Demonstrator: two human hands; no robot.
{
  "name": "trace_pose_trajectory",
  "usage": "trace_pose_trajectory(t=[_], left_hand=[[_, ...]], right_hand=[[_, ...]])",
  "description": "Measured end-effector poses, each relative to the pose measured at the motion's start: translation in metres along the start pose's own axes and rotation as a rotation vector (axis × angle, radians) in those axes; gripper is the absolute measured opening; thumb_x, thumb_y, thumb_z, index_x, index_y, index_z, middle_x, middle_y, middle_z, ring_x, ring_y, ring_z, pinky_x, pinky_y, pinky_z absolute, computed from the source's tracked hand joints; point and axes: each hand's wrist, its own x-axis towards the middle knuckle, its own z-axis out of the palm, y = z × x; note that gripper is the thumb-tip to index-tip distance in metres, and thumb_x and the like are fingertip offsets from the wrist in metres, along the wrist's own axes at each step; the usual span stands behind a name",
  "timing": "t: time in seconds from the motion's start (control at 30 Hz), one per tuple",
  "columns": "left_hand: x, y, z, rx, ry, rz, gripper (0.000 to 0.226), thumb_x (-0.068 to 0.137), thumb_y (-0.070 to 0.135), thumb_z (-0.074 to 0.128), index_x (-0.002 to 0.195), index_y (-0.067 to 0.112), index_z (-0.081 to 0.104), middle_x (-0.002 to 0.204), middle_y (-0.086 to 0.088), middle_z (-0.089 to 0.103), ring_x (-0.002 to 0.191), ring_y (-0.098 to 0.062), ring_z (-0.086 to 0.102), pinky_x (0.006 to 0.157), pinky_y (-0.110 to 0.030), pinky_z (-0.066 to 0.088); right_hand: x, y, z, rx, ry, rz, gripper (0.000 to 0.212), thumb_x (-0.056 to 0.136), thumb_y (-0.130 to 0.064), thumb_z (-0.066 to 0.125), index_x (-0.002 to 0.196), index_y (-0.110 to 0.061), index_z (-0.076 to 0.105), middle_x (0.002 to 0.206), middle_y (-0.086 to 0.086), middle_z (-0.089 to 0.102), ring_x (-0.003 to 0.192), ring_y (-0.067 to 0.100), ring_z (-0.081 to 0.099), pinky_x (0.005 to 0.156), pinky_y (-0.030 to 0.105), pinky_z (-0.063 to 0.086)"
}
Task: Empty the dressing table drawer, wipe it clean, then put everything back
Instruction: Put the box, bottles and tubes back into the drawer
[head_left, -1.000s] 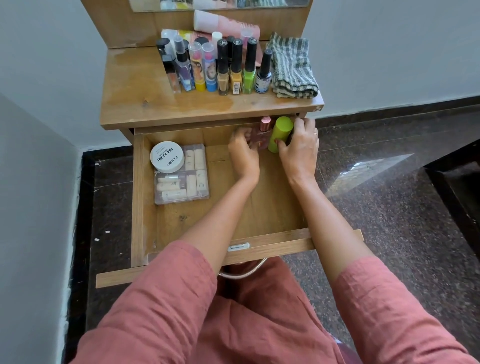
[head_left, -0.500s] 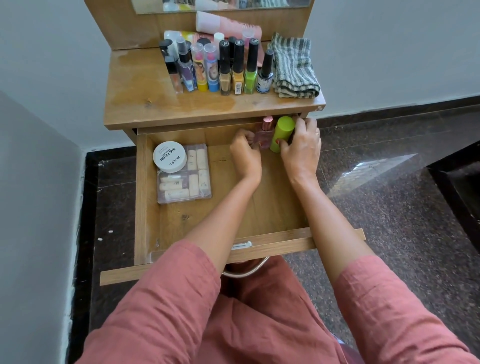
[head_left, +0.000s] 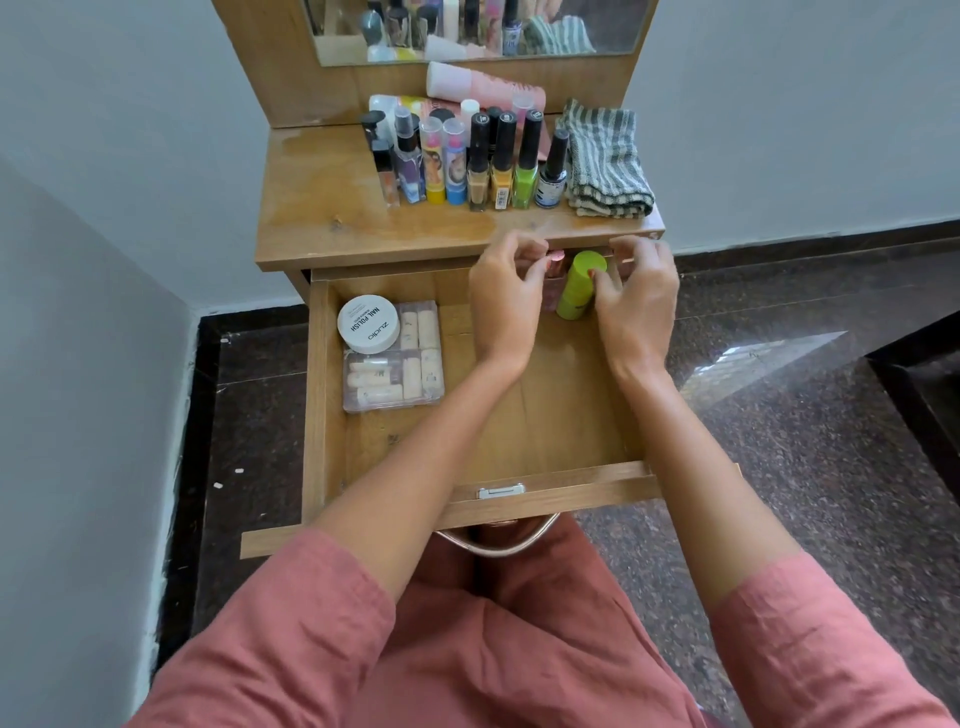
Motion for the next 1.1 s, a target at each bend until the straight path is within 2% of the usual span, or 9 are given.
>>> trace_pose_trajectory(t=[0.1,0.2,0.27,0.33,0.47,0.67,0.93,1.1], left_hand=[[0.021,0.025,-0.013,0.037,0.025,0.175,0.012,0.081,0.002,0.063,0.093,0.005,0.064,0.090,-0.006,0.067,0.079,-0.008,0.058,0.073,-0.009,0.047],[0.048,0.040,-0.021,0.142,0.074,0.322,0.020,0.081,0.006,0.064,0.101,0.008,0.065,0.100,-0.004,0.068,0.095,-0.015,0.061,0.088,-0.026,0.048],[0.063,0.045,-0.025,0.263,0.105,0.379,0.025,0.083,0.011,0.063,0.108,0.012,0.065,0.108,-0.001,0.067,0.106,-0.015,0.058,0.097,-0.025,0.041],[0.076,0.046,-0.027,0.376,0.106,0.410,0.029,0.084,0.016,0.063,0.113,0.016,0.064,0.114,0.003,0.066,0.113,-0.014,0.054,0.099,-0.023,0.032],[0.091,0.042,-0.028,0.540,0.022,0.455,0.026,0.084,0.022,0.062,0.109,0.018,0.064,0.114,0.005,0.065,0.114,-0.015,0.050,0.096,-0.026,0.027],[0.104,0.042,-0.019,0.661,-0.085,0.473,0.024,0.085,0.030,0.059,0.108,0.027,0.064,0.114,0.011,0.064,0.116,-0.012,0.047,0.093,-0.032,0.020],[0.101,0.054,-0.022,0.655,-0.161,0.446,0.022,0.085,0.026,0.061,0.106,0.024,0.066,0.106,0.006,0.066,0.112,-0.015,0.047,0.088,-0.031,0.022],[0.089,0.059,-0.027,0.579,-0.163,0.447,0.016,0.083,0.023,0.065,0.099,0.023,0.068,0.101,0.007,0.068,0.109,-0.013,0.051,0.076,-0.026,0.013]], right_hand=[[0.013,-0.025,-0.011,0.144,0.020,-0.107,0.018,0.082,-0.002,0.061,0.100,0.000,0.063,0.099,0.014,0.063,0.084,0.011,0.055,0.078,0.010,0.042],[0.034,-0.050,-0.015,0.213,0.035,-0.168,0.019,0.081,-0.002,0.062,0.101,-0.001,0.065,0.093,0.005,0.061,0.080,0.006,0.053,0.072,-0.002,0.038],[0.048,-0.061,-0.012,0.214,0.018,-0.179,0.025,0.081,-0.003,0.063,0.106,-0.004,0.064,0.095,0.001,0.058,0.083,0.005,0.053,0.073,-0.004,0.037],[0.060,-0.066,-0.006,0.183,-0.018,-0.198,0.030,0.081,-0.003,0.063,0.111,-0.006,0.063,0.103,0.004,0.061,0.088,0.006,0.054,0.077,-0.001,0.039],[0.076,-0.066,0.004,0.119,-0.117,-0.209,0.035,0.081,-0.008,0.065,0.116,-0.005,0.061,0.112,0.009,0.061,0.095,0.011,0.057,0.084,0.011,0.042],[0.081,-0.060,0.012,0.106,-0.143,-0.213,0.030,0.080,-0.007,0.065,0.110,-0.005,0.065,0.106,0.011,0.065,0.083,0.007,0.052,0.069,-0.005,0.035],[0.077,-0.061,0.006,0.156,-0.142,-0.193,0.022,0.078,-0.001,0.065,0.100,-0.004,0.069,0.098,0.011,0.067,0.077,0.012,0.057,0.065,-0.003,0.039],[0.068,-0.061,-0.010,0.172,-0.148,-0.214,0.020,0.078,-0.004,0.067,0.098,-0.004,0.070,0.096,0.012,0.068,0.063,-0.007,0.050,0.064,-0.002,0.040]])
